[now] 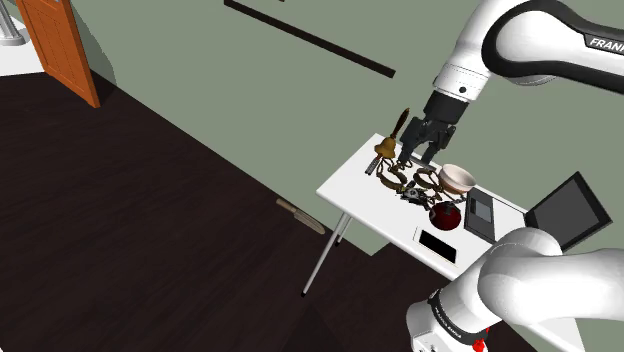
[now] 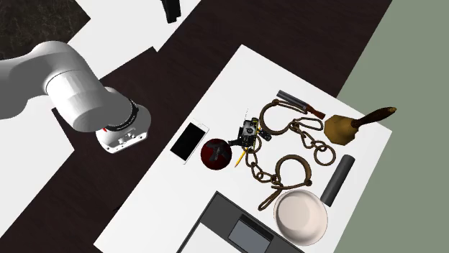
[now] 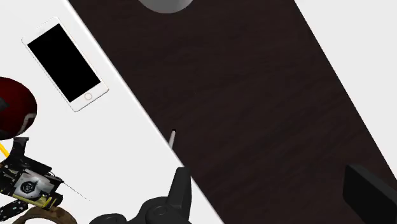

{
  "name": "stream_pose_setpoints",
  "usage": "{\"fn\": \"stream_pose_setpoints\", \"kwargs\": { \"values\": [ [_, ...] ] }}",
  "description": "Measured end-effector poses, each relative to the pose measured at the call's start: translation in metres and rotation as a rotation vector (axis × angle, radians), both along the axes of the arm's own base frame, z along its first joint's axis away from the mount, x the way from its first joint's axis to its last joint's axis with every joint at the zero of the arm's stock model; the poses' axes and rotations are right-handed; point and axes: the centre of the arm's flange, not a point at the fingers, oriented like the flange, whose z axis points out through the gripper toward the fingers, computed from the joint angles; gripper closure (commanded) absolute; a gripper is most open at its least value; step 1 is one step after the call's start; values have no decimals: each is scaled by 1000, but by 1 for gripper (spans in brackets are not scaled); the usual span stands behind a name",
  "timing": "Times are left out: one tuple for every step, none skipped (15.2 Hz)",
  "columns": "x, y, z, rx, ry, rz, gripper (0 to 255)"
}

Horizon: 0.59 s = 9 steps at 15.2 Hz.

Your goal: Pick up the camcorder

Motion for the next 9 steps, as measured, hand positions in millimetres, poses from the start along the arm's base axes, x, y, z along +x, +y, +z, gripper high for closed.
{"fn": "stream_pose_setpoints", "kwargs": {
  "values": [
    [0,0,0,0,0,0,0],
    [-1,-5,-3,0,-1,-5,0],
    [0,-13,-9,0,-1,-14,0],
    [0,-23,-17,0,-3,-24,0],
    [-2,-32,-24,1,-4,-34,0],
    [-3,-41,-29,1,-5,-45,0],
    [-2,-51,-38,1,-6,-56,0],
    [0,-63,-45,1,-7,-67,0],
    [1,-73,-55,1,-8,-78,0]
  ]
}}
